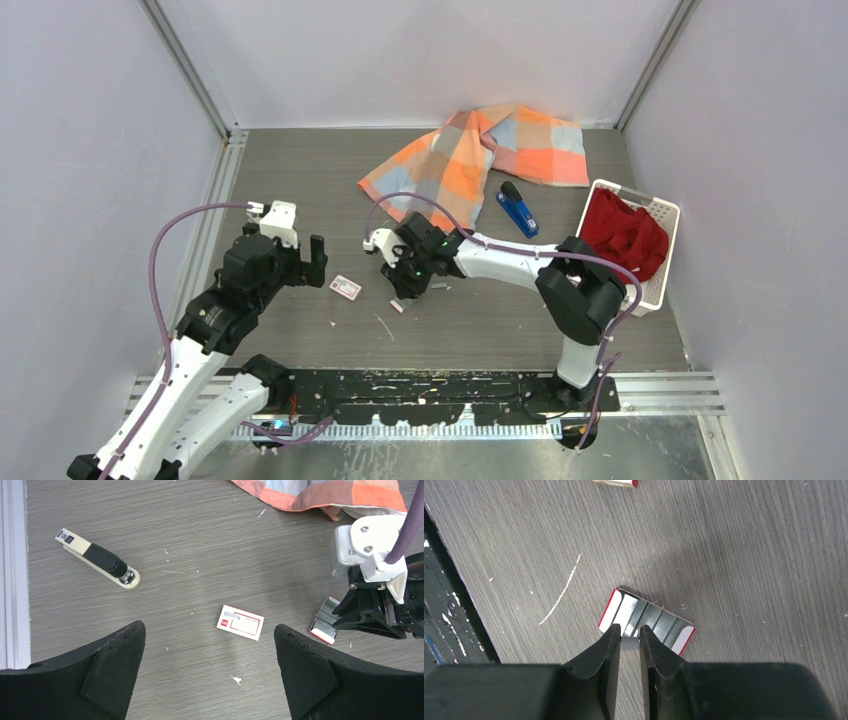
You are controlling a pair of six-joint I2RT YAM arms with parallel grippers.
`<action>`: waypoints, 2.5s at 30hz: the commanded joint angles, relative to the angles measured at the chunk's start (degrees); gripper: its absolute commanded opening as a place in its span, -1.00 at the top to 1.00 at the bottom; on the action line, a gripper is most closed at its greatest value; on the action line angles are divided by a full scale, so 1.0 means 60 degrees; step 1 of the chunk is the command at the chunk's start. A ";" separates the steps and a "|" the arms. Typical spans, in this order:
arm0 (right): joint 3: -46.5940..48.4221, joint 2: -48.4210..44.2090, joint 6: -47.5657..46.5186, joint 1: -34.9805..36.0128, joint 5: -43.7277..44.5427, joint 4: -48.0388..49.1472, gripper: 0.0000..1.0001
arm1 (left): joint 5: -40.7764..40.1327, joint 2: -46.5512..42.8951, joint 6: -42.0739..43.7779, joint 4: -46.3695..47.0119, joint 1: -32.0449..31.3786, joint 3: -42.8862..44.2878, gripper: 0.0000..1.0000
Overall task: Unload the staples from the stapler
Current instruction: Place the staple in the staple box.
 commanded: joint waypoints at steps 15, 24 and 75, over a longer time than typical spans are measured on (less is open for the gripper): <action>0.0473 0.0151 0.0159 0.0104 0.0278 0.0116 0.49 | 0.0121 -0.0123 -0.0072 0.0535 0.0074 0.0122 -0.98; 0.0489 0.0213 0.0174 0.0117 0.0307 0.0098 0.48 | 0.0132 -0.0112 -0.0073 0.0530 0.0074 0.0132 -0.98; 0.0161 -0.0490 0.0251 -0.0068 -0.0425 0.0951 0.41 | 0.0224 -0.0177 -0.0087 0.0578 0.0168 0.0130 -0.98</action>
